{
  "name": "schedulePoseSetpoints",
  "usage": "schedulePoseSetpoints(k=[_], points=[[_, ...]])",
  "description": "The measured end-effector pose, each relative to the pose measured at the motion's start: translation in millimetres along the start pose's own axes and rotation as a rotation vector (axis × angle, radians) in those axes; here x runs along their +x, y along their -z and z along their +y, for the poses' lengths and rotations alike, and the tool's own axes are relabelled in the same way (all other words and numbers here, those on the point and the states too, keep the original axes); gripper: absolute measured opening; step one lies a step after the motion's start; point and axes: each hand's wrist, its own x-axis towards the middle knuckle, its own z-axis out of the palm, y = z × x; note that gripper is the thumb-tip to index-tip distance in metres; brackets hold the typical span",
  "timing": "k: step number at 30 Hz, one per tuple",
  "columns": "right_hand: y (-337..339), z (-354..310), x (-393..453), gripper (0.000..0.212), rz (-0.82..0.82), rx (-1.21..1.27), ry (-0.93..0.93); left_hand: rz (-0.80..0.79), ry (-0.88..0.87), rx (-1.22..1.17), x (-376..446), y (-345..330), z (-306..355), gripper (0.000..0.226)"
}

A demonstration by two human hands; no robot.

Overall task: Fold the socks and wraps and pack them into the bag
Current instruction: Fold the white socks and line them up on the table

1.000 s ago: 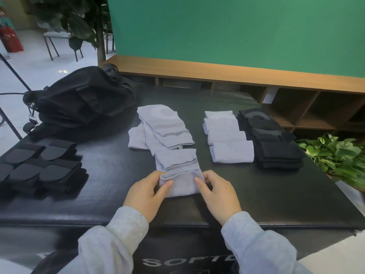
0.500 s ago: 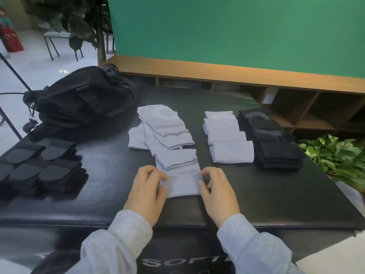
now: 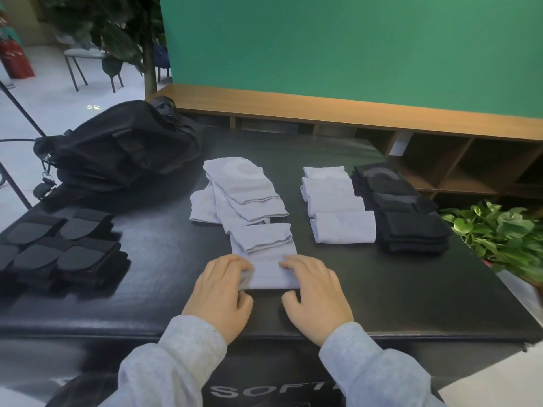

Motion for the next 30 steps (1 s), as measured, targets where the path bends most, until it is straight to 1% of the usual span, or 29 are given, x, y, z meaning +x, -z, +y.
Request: schedulePoseSetpoints(k=[2, 3, 6, 8, 10, 12, 15, 18, 20, 22, 26, 28, 30], points=[[1, 0, -1, 0.043, 0.029, 0.019, -0.02, -0.009, 0.03, -0.029, -1, 0, -1, 0.036], [1, 1, -1, 0.039, 0.048, 0.034, -0.031, -0.001, 0.032, -0.037, -1, 0, -1, 0.034], [4, -1, -4, 0.023, 0.08, 0.104, -0.054, 0.047, 0.02, -0.075, -2, 1, -1, 0.019], [4, -1, -6, 0.012, 0.086, 0.15, -0.057, 0.041, 0.027, -0.119, -2, 3, 0, 0.011], [2, 0, -7, 0.007, 0.149, 0.194, -0.046, 0.024, 0.033, -0.181, -2, 6, 2, 0.002], [-1, 2, -8, 0.007, 0.21, 0.207, -0.03, 0.016, 0.003, -0.231, -1, 9, 3, 0.007], [-5, 6, -8, 0.011, 0.225, 0.24, -0.041, -0.016, -0.029, -0.264, -2, 10, 2, 0.008], [-3, 5, -7, 0.021, 0.195, 0.247, -0.054, -0.032, -0.042, -0.279, -1, 9, -1, 0.007], [0, 3, -6, 0.029, 0.151, 0.228, -0.059, -0.073, -0.018, -0.283, -1, 10, -1, 0.005], [4, 0, -6, 0.032, 0.138, 0.245, -0.062, -0.111, 0.011, -0.276, 0, 11, 1, 0.008], [5, 0, -6, 0.027, 0.125, 0.284, -0.076, -0.144, 0.048, -0.259, 0, 11, 0, 0.034], [2, 2, -7, 0.018, 0.123, 0.275, -0.092, -0.142, 0.088, -0.266, 0, 11, 1, 0.029], [0, 3, -6, 0.013, 0.138, 0.277, -0.155, -0.13, 0.16, -0.28, 2, 12, 5, 0.022]])
